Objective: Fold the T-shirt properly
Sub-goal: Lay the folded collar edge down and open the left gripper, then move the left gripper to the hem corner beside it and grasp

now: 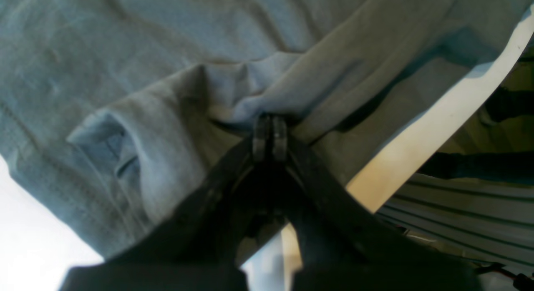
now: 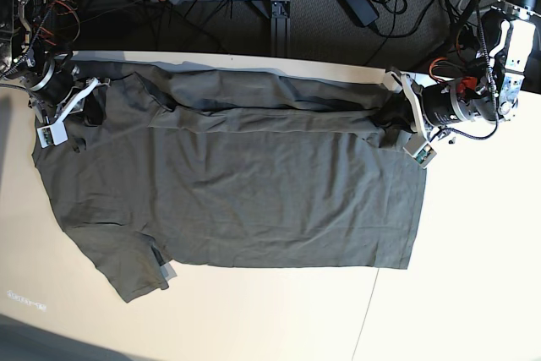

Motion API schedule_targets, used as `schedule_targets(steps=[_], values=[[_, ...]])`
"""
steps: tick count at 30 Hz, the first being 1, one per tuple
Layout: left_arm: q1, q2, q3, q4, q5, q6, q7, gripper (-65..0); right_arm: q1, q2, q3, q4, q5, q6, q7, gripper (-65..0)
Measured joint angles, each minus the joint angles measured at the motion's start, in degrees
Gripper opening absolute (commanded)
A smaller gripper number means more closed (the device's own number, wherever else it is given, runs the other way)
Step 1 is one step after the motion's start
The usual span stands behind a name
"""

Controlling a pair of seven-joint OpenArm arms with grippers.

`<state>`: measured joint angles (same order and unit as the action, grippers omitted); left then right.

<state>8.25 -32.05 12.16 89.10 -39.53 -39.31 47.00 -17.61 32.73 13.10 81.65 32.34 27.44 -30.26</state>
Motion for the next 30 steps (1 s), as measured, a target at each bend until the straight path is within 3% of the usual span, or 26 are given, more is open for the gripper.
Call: schedule_targets(steps=[2, 5, 7, 11, 15, 18, 22, 24, 30], values=[[0.1, 0.5, -2.2, 0.2, 0.0, -0.3, 1.3, -52.2, 0.0, 0.0, 0.0, 0.0, 0.0, 0.0, 0.0, -65.0], [0.6, -0.2, -7.4, 1.9, -4.0, -0.5, 8.3, -41.9, 0.0, 0.0, 0.0, 0.0, 0.0, 0.0, 0.0, -65.0], [1.0, -1.5, -10.4, 4.1, -7.4, -0.4, 13.4, -40.6, 0.0, 0.0, 0.0, 0.0, -0.1, 0.0, 0.0, -65.0], [0.8, -3.6, -17.6, 11.1, -12.1, -0.4, 13.7, -40.6, 0.1, 0.0, 0.0, 0.0, -0.2, 0.0, 0.0, -65.0], [-2.2, -4.1, -21.6, 14.1, -12.5, -0.2, 9.5, -40.0, 0.1, 0.0, 0.0, 0.0, -0.2, 0.0, 0.0, -65.0], [-7.1, -4.2, -20.6, 10.0, -11.1, -0.3, 2.5, -31.1, 0.1, 0.0, 0.0, 0.0, -0.2, 0.0, 0.1, -65.0], [-16.5, -2.4, -16.7, -2.7, -6.6, -0.3, -10.2, -27.0, 0.1, 0.0, 0.0, 0.1, -0.3, 0.0, 0.0, -65.0], [-22.0, -0.6, -14.4, -10.4, -4.0, -0.2, -12.7, -27.0, 0.2, 0.0, 0.0, 0.0, -1.3, 0.0, 0.1, -65.0], [-36.9, 6.3, -8.3, -38.1, -4.4, -0.2, -13.5, -27.0, 0.2, 0.0, 0.0, 0.0, -1.5, 0.0, 0.4, -65.0]])
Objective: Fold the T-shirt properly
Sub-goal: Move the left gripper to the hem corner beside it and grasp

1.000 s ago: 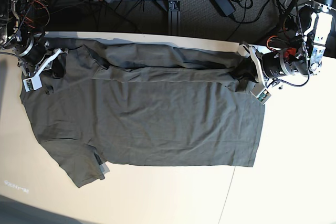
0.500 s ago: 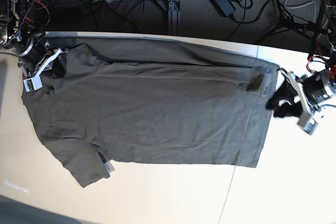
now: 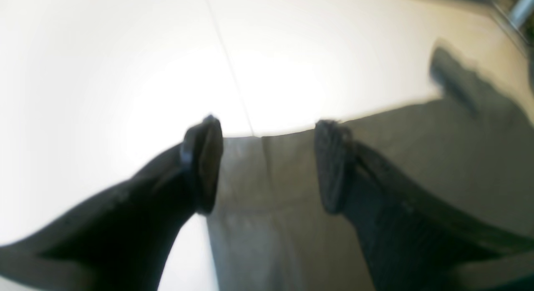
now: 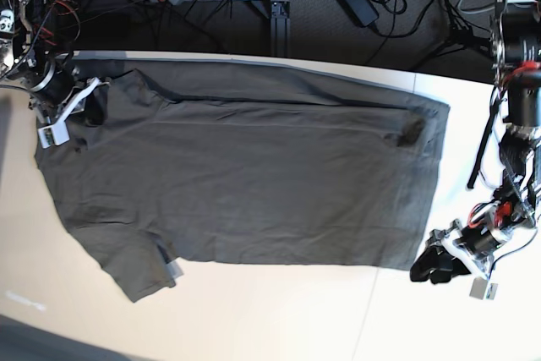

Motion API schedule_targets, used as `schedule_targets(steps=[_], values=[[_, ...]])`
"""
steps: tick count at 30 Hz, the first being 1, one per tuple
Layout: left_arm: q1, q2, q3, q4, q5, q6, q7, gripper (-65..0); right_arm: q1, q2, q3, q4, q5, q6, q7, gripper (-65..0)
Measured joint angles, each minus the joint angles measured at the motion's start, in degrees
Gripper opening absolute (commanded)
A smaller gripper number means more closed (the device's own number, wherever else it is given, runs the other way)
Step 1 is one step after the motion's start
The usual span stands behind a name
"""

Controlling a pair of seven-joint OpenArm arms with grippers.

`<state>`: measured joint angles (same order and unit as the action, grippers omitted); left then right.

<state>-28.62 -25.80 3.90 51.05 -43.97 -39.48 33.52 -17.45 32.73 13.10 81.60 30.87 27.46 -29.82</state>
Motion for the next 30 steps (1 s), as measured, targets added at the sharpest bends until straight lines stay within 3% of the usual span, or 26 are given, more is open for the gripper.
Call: schedule_targets(steps=[5, 8, 15, 21, 30], values=[[-6.3, 2.7, 0.2, -21.8, -1.0, 0.2, -1.0, -27.0, 0.0, 0.0, 0.0, 0.0, 0.0, 0.0, -0.3, -65.0], [-9.4, 2.8, 0.1, -28.7, 0.6, 0.1, -2.9, -27.0, 0.0, 0.0, 0.0, 0.0, 0.0, 0.0, -0.3, -65.0], [-11.7, 2.9, 0.1, -29.7, 9.3, 0.8, -4.8, -27.0, 0.0, 0.0, 0.0, 0.0, 0.0, 0.0, -0.4, -65.0], [-11.3, 3.3, -0.1, -31.2, 9.7, 0.9, -5.3, -27.0, 0.0, 0.0, 0.0, 0.0, 0.2, 0.0, -0.4, -65.0], [-11.2, 8.7, -0.2, -31.6, 12.1, 1.0, -6.0, -27.0, 0.0, 0.0, 0.0, 0.0, 1.1, 0.0, -0.4, -65.0]])
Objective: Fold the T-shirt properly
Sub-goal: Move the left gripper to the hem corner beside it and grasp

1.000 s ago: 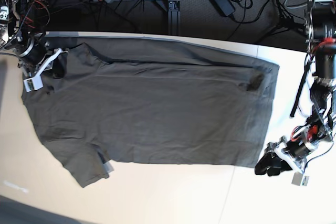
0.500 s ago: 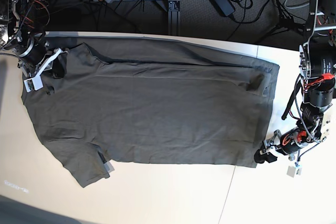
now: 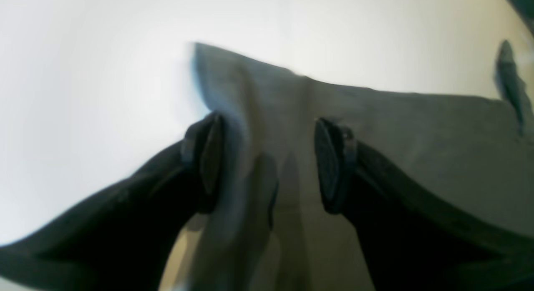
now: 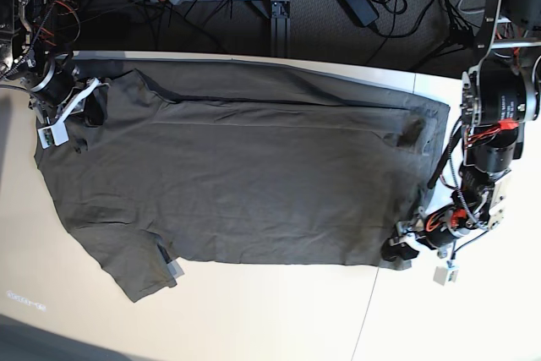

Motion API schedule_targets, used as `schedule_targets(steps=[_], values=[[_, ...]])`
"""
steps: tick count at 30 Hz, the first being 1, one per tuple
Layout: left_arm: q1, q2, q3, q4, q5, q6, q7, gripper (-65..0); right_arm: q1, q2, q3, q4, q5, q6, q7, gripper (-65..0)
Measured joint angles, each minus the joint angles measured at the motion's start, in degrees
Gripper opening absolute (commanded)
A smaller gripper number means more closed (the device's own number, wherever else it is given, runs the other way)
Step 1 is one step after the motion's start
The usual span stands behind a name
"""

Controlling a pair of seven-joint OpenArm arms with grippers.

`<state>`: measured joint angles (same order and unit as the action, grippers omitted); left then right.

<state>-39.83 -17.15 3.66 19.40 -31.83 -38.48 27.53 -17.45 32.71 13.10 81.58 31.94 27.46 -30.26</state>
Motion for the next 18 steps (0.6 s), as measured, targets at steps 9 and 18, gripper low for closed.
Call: schedule_targets(steps=[9, 18], values=[[0.3, 1.6, 0.0, 0.0, 3.0, 0.1, -0.8, -55.1, 0.0, 0.0, 0.0, 0.0, 0.0, 0.0, 0.0, -65.0], [0.6, 1.8, 0.0, 0.0, 3.6, 0.1, -1.7, -65.0, -0.6, -0.2, 2.6, 5.1, 2.2, 0.1, -4.2, -65.0]])
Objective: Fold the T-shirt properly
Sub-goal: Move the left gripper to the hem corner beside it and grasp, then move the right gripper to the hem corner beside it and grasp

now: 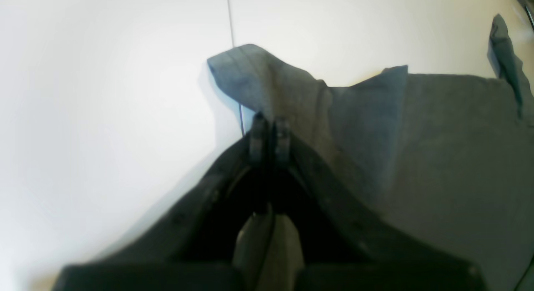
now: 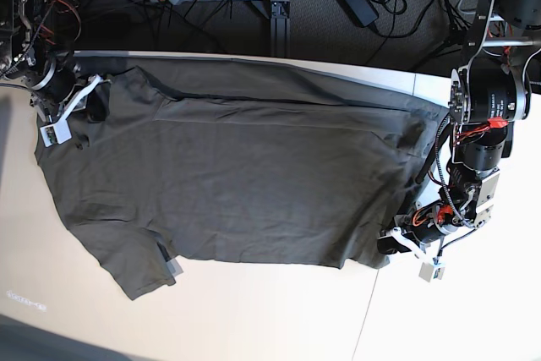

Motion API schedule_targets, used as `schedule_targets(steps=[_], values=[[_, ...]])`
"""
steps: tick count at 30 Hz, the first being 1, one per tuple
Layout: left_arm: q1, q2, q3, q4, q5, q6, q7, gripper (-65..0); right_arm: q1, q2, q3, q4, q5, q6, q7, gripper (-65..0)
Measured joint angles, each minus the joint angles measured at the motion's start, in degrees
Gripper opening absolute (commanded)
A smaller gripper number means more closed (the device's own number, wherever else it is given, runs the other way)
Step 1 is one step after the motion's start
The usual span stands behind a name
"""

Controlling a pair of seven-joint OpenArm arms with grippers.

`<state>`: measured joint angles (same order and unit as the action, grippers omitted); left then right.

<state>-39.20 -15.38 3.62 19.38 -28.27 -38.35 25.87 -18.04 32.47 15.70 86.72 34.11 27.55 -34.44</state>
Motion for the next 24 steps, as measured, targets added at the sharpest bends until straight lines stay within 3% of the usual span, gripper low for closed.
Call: schedule_targets(steps=[5, 10, 14, 19, 20, 22, 23, 24], values=[[0.0, 0.0, 0.0, 0.0, 0.2, 0.0, 0.0, -65.0, 0.4, 0.0, 7.4, 8.2, 3.4, 0.0, -0.3, -65.0], [0.0, 0.1, 0.0, 0.0, 0.2, 0.0, 0.0, -65.0, 7.6, 0.1, 10.8, 8.1, 3.5, 0.0, -0.1, -65.0], [-0.2, 0.1, 0.0, 0.0, 0.0, -0.7, 0.9, -65.0, 17.2, 1.3, 11.0, -1.4, 1.7, 0.1, -0.5, -65.0], [-0.3, 0.2, 0.0, 0.0, -0.5, -1.0, 2.4, -65.0, 32.0, 1.8, 11.1, -22.3, 0.7, 0.0, 0.6, -65.0], [-0.3, 0.2, 0.0, 0.0, -0.5, -1.0, 2.8, -65.0, 34.8, 1.7, 11.1, -27.1, -0.5, 0.0, 1.2, -60.1], [-0.4, 0.2, 0.0, 0.0, -0.5, -1.0, 3.5, -65.0, 39.7, 1.7, 11.2, -36.1, -2.0, 0.1, 2.8, -43.1], [-0.5, 0.2, 0.0, 0.1, -0.5, -1.1, 3.8, -65.0, 41.8, 1.9, 11.2, -40.4, -2.4, 0.1, 3.4, -37.3], [-0.5, 0.2, 0.0, 0.1, -0.6, -1.1, 3.9, -65.0, 43.6, 2.0, 11.2, -44.2, -2.6, 0.1, 4.2, -35.4]])
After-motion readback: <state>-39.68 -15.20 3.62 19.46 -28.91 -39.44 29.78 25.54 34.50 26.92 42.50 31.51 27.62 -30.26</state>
